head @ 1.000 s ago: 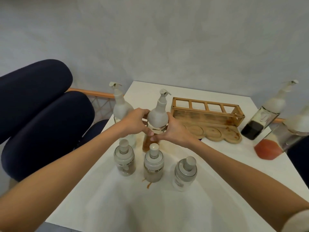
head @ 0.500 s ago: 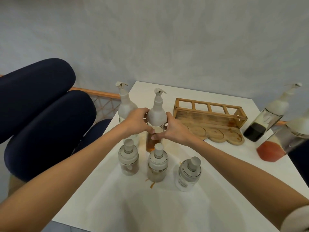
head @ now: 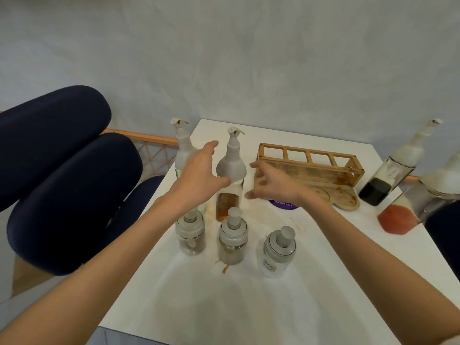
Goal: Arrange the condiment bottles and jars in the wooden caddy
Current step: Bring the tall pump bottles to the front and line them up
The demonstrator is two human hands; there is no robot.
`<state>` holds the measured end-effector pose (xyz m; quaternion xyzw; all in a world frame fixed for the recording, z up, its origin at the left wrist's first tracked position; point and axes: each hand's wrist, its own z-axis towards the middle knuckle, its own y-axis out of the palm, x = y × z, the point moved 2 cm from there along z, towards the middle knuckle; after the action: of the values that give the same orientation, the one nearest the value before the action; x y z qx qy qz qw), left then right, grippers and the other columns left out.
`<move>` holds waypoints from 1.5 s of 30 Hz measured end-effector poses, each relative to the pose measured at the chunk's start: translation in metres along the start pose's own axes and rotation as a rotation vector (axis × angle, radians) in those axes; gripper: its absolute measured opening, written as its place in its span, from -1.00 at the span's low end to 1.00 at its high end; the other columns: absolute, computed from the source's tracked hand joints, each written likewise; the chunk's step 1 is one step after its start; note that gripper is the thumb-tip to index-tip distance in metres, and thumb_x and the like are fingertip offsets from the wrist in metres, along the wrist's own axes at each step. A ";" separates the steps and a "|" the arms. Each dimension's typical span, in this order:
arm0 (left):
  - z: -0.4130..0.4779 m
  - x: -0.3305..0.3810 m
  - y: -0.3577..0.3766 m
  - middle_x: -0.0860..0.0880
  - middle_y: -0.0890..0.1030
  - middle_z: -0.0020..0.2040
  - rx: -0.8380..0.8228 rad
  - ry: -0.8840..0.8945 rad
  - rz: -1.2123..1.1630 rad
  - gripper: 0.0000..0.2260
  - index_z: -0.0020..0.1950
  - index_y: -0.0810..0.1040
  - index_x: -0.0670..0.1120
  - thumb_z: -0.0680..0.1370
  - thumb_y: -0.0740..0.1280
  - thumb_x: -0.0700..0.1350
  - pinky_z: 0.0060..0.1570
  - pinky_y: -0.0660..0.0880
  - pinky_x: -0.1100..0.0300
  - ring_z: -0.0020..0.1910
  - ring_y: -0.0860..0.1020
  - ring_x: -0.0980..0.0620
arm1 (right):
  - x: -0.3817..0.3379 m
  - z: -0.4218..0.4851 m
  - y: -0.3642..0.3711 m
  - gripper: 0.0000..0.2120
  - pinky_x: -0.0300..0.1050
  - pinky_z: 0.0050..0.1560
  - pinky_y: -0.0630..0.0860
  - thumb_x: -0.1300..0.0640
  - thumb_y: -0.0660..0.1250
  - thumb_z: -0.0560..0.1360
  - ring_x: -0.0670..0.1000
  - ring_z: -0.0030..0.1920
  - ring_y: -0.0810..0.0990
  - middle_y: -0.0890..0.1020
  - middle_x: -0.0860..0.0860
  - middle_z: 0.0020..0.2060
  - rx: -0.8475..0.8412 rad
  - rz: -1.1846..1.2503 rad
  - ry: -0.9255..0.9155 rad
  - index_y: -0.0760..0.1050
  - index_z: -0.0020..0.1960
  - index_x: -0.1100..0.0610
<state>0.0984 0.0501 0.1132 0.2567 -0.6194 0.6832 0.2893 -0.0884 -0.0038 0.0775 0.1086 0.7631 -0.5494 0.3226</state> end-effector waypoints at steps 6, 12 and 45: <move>-0.029 0.046 -0.018 0.10 0.52 0.20 0.325 0.371 -0.065 -0.63 0.32 0.48 -0.06 0.53 0.37 -0.22 0.17 0.44 0.33 0.16 0.43 0.26 | -0.012 -0.051 -0.050 -0.66 -0.19 0.12 0.51 0.07 0.42 0.50 -0.09 0.14 0.57 0.58 -0.08 0.20 0.238 0.026 -0.135 0.51 0.26 0.02; -0.031 0.112 0.002 0.06 0.57 0.19 0.282 0.522 -0.149 -0.67 0.29 0.49 -0.06 0.53 0.35 -0.21 0.01 0.50 0.36 0.08 0.56 0.17 | 0.003 -0.113 -0.099 -0.79 -0.14 0.08 0.58 0.09 0.44 0.48 -0.15 0.03 0.65 0.65 -0.11 0.08 0.450 0.105 -0.177 0.59 0.12 -0.02; 0.048 0.225 0.352 -0.09 0.37 0.46 -0.519 -0.016 -0.387 -0.17 0.56 0.13 -0.09 0.42 0.54 -0.16 0.33 0.41 -0.03 0.40 0.38 -0.12 | 0.286 -0.139 -0.131 -0.33 -0.14 -0.03 0.47 0.11 0.56 0.32 0.10 0.13 0.55 0.56 0.10 0.16 1.028 0.455 0.430 0.34 0.33 0.17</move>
<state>-0.3104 -0.0030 0.0318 0.2925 -0.7151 0.4326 0.4647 -0.4279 0.0195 0.0295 0.5201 0.4052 -0.7308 0.1765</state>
